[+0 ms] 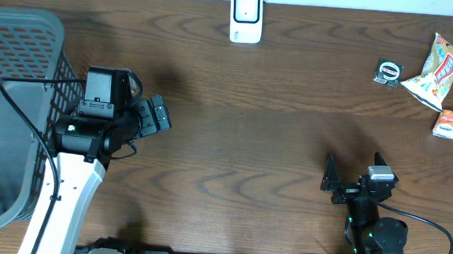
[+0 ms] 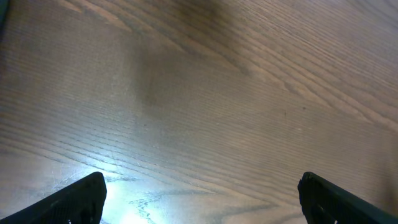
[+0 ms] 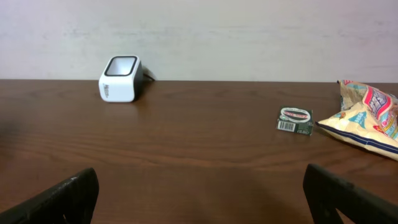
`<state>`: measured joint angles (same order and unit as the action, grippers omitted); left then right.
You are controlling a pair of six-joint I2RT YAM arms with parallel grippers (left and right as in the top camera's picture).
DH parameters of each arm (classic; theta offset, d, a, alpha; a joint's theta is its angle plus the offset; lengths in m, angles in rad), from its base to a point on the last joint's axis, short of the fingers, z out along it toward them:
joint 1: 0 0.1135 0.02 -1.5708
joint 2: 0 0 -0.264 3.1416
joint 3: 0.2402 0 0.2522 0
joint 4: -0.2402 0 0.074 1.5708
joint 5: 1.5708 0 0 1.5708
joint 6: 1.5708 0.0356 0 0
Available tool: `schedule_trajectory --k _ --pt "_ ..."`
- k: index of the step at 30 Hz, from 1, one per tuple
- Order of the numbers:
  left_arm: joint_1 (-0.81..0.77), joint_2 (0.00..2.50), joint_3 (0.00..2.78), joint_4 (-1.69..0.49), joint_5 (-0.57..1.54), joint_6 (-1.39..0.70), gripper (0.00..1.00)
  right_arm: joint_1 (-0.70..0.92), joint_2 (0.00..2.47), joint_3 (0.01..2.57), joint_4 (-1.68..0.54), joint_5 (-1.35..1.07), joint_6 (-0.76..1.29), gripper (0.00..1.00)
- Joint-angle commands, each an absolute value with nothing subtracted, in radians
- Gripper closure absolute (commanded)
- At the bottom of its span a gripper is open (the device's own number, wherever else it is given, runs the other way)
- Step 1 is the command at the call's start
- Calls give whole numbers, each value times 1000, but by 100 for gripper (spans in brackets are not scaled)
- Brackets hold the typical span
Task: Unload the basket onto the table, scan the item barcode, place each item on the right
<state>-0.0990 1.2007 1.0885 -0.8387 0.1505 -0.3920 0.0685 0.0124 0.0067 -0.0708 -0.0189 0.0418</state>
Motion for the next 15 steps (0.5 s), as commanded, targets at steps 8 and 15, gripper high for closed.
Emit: schedule_trajectory --k 8,15 --pt "-104 1202 1097 -841 138 -389 3 59 6 6 -75 -17 55 1" --pt "-101 1201 1097 -868 137 -370 2 59 6 6 -75 -17 55 1"
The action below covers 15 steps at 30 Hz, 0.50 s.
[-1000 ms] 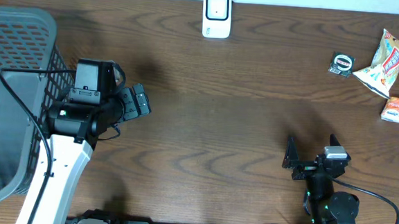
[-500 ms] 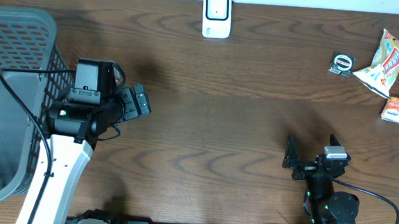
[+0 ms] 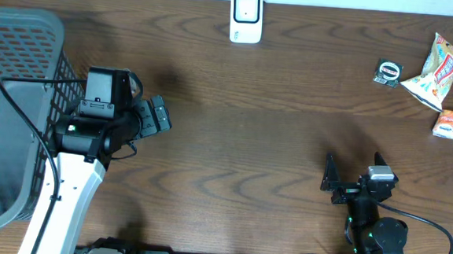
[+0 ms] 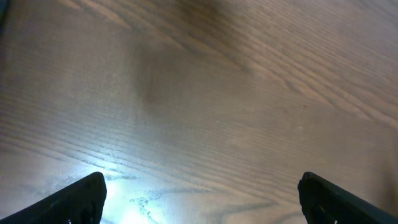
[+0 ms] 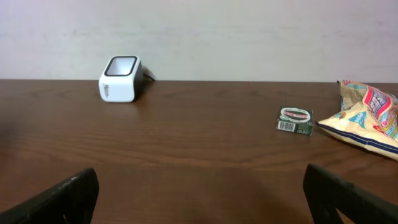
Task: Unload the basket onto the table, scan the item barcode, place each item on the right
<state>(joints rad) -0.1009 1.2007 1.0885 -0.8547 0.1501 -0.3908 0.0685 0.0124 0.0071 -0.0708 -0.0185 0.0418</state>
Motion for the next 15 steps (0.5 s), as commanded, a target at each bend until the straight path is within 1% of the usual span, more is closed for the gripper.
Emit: schedule_trajectory --k 1,15 --pt "-101 1201 1097 -876 137 -370 2 59 6 6 -75 -17 55 1" --pt "-102 1223 1073 -909 161 -379 2 59 6 6 -75 -18 55 1"
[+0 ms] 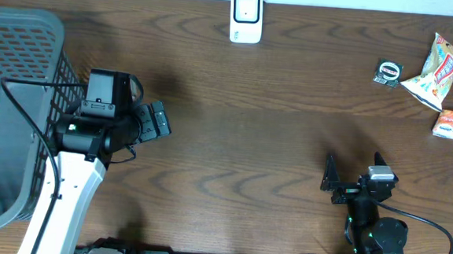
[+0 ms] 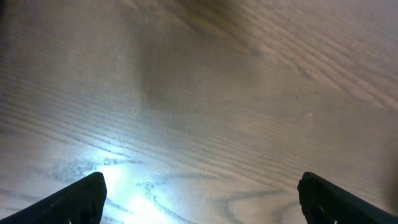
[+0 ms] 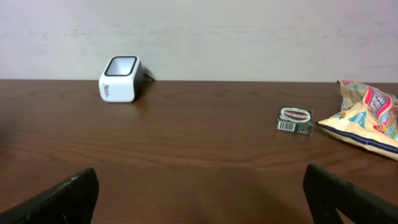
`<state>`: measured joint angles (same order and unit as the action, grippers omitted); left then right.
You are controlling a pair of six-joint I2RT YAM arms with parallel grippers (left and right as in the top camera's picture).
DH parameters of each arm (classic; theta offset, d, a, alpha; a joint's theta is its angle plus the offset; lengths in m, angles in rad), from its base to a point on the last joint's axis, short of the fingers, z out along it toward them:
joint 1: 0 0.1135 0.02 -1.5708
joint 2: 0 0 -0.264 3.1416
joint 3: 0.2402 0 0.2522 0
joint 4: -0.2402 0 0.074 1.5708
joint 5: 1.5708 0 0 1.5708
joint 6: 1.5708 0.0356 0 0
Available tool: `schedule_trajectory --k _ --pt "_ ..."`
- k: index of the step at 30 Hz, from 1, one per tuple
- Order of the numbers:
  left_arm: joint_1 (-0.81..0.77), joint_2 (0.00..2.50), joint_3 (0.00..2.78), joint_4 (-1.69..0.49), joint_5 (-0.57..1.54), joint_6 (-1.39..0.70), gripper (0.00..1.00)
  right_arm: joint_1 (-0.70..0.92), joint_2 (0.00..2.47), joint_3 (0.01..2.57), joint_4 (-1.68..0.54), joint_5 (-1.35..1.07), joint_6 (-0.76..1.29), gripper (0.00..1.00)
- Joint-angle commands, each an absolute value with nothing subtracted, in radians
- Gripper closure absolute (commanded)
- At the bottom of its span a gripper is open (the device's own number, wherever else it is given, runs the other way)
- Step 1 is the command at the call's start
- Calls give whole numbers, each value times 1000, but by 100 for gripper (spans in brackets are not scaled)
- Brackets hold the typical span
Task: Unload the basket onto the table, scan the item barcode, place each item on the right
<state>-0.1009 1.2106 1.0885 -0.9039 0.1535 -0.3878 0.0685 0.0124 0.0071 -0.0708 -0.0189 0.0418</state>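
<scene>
The white barcode scanner (image 1: 247, 16) stands at the table's far edge, also visible as the white scanner (image 3: 120, 79) in the right wrist view. Items lie at the far right: a small dark green packet (image 1: 388, 72) with a barcode on its side (image 3: 295, 121) and a colourful snack bag (image 1: 436, 70). My left gripper (image 1: 157, 120) is open over bare wood at the left, next to the basket, nothing between its fingers (image 2: 74, 200). My right gripper (image 1: 353, 175) is open near the front edge, empty, facing the scanner and the items.
A large grey mesh basket (image 1: 7, 113) fills the left edge of the table. Small orange and light-blue packets lie at the far right edge. A pale wall (image 3: 199, 37) backs the table.
My left gripper has shifted slightly toward the front of the table; its wrist view shows the wood grain moved a little. The right arm and all items are unchanged.
Both grippers stood open and empty at each earlier moment, the left beside the basket, the right near the front edge. Nothing was taken hold of. Only the left gripper has shifted a little by now.
</scene>
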Motion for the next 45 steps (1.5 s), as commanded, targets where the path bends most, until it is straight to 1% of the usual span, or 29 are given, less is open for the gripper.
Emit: schedule_trajectory --k 1,6,10,20,25,30,36,41,45 --pt "-101 1221 1058 -908 160 -378 2 59 6 6 -75 -18 55 1" --pt "-101 1181 986 -892 152 -378 2 59 6 6 -75 -18 55 1" --pt "-101 1103 911 -847 144 -376 2 59 6 6 -75 -18 55 1" --pt "-101 791 642 -622 146 -346 2 59 6 6 -75 -17 55 1" --pt "-102 677 546 -539 195 -262 2 59 6 6 -75 -17 55 1" --pt "-118 594 425 -355 258 -187 2 59 6 6 -75 -17 55 1" --pt "-168 498 288 -157 262 -183 2 59 6 6 -75 -18 55 1" --pt "-205 414 208 -83 262 -183 2 59 6 6 -75 -17 55 1" --pt "-204 337 167 -80 262 -184 2 59 6 6 -75 -17 55 1"
